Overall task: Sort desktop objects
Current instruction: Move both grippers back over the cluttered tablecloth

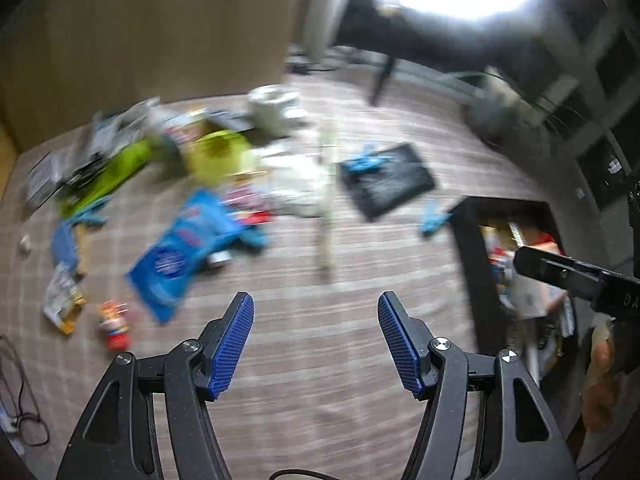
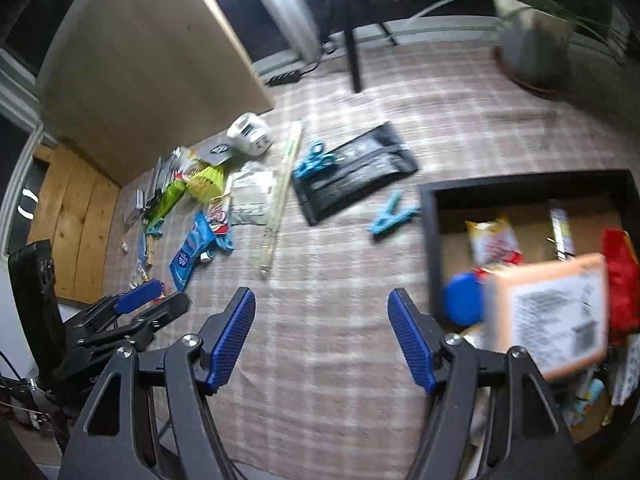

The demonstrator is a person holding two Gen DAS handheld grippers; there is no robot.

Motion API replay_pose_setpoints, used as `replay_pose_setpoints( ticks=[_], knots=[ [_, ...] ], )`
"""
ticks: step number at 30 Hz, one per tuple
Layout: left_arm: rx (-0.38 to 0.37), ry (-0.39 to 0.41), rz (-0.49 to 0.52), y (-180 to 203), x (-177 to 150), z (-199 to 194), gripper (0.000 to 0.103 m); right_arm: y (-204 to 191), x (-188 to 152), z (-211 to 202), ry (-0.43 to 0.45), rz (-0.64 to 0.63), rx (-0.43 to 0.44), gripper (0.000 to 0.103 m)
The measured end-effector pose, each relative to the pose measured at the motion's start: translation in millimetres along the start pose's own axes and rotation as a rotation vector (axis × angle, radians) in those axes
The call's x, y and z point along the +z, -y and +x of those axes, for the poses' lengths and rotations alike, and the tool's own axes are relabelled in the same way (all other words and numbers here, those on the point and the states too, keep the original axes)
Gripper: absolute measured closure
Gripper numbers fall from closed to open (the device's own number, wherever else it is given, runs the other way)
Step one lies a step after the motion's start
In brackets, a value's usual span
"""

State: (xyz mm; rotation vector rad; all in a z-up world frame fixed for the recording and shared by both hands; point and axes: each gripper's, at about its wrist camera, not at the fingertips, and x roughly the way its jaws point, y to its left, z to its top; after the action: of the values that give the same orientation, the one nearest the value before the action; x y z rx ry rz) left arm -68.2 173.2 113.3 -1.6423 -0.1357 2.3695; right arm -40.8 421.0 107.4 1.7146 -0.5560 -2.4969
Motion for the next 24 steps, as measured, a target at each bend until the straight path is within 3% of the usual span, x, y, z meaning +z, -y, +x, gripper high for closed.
replay_pose_setpoints(
  ticks=[9,20,24],
  knots=[
    [0.064,-0.043,-0.142,-91.7,-8.1,11.4,0.041,-44.6,34.8,60.9,-0.066,-0.031,-0.029,0.036],
    [0.104,-0.107,-0.229,-139.3,-23.8,36.4,0.041,-57.3,73.0,132.2,-0.176,0.009,-0.071,0.067],
    [0.117,-0.126,-0.236,-142.5,-26.5,43.9,0.042,-55.3,79.5,147.2,-0.201,0.025,-0.081,0.072]
  ],
)
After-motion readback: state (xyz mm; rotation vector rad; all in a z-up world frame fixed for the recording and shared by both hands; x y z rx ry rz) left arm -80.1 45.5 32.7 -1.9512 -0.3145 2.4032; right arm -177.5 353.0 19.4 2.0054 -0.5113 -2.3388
